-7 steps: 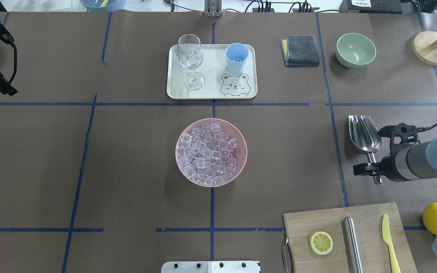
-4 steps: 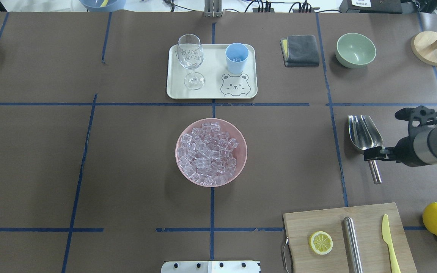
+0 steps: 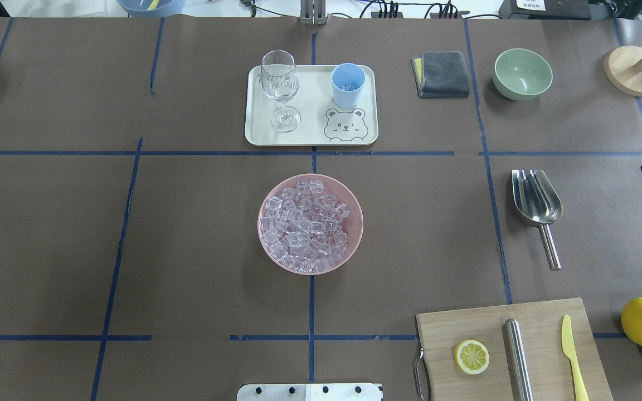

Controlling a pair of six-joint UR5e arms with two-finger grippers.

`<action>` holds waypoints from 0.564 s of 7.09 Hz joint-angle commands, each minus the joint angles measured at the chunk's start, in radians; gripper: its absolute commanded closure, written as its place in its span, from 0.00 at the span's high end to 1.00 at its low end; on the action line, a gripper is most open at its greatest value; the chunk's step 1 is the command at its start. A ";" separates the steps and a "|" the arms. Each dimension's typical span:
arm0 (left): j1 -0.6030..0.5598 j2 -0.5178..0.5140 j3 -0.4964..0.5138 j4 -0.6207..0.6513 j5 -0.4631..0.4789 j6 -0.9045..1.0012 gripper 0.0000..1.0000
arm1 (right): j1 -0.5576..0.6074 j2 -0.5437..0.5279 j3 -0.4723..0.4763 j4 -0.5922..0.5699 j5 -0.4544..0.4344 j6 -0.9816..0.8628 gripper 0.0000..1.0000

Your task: Put ice in cup with scoop

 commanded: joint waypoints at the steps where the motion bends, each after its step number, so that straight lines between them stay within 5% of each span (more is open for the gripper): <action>1: -0.024 0.041 0.027 -0.002 -0.139 -0.013 1.00 | 0.174 0.091 -0.161 -0.137 0.093 -0.322 1.00; 4: -0.023 0.042 0.080 -0.077 -0.142 -0.007 1.00 | 0.170 0.115 -0.200 -0.124 0.112 -0.326 1.00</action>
